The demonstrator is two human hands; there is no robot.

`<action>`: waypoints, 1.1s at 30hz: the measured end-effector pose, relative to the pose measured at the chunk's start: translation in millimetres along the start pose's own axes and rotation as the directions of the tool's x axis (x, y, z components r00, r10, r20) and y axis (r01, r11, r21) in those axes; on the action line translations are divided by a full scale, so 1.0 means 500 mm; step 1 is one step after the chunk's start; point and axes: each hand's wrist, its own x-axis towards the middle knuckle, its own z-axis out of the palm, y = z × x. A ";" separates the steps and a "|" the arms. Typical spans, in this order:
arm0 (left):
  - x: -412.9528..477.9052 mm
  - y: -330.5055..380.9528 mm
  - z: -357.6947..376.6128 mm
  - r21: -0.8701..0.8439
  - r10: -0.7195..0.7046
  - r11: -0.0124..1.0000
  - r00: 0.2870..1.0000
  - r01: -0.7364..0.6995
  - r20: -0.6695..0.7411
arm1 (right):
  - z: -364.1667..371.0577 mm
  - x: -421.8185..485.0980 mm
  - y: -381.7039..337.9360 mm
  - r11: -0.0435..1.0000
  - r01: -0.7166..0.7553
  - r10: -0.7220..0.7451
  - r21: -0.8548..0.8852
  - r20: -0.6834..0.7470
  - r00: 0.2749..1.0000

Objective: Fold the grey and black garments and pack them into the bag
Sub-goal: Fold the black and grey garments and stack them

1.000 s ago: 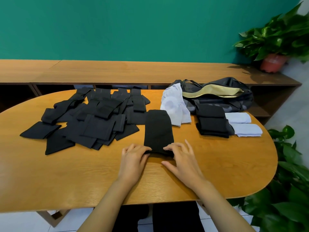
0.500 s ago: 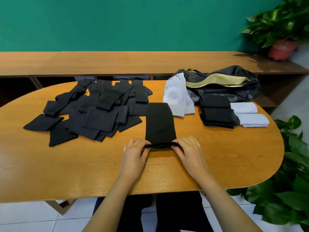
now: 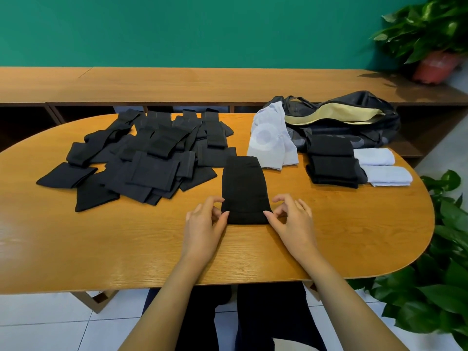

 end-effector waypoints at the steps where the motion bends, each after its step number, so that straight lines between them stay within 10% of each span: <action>1: -0.001 0.002 -0.001 0.002 -0.001 1.000 1.000 0.001 -0.006 | -0.001 -0.001 -0.001 1.000 0.002 -0.002 0.002 -0.001 1.000; 12: -0.001 -0.002 -0.001 0.169 0.075 0.983 0.997 -0.069 -0.029 | 0.001 -0.003 0.002 0.997 0.046 -0.044 -0.063 0.022 0.999; 17: 0.001 -0.007 0.003 0.185 0.187 0.964 0.981 -0.192 0.045 | 0.004 -0.005 0.005 0.952 0.285 -0.276 -0.110 0.085 0.957; 33: 0.001 0.008 -0.002 0.202 0.131 0.967 0.982 -0.157 0.136 | 0.002 -0.003 -0.002 0.963 0.217 -0.180 -0.160 0.217 0.959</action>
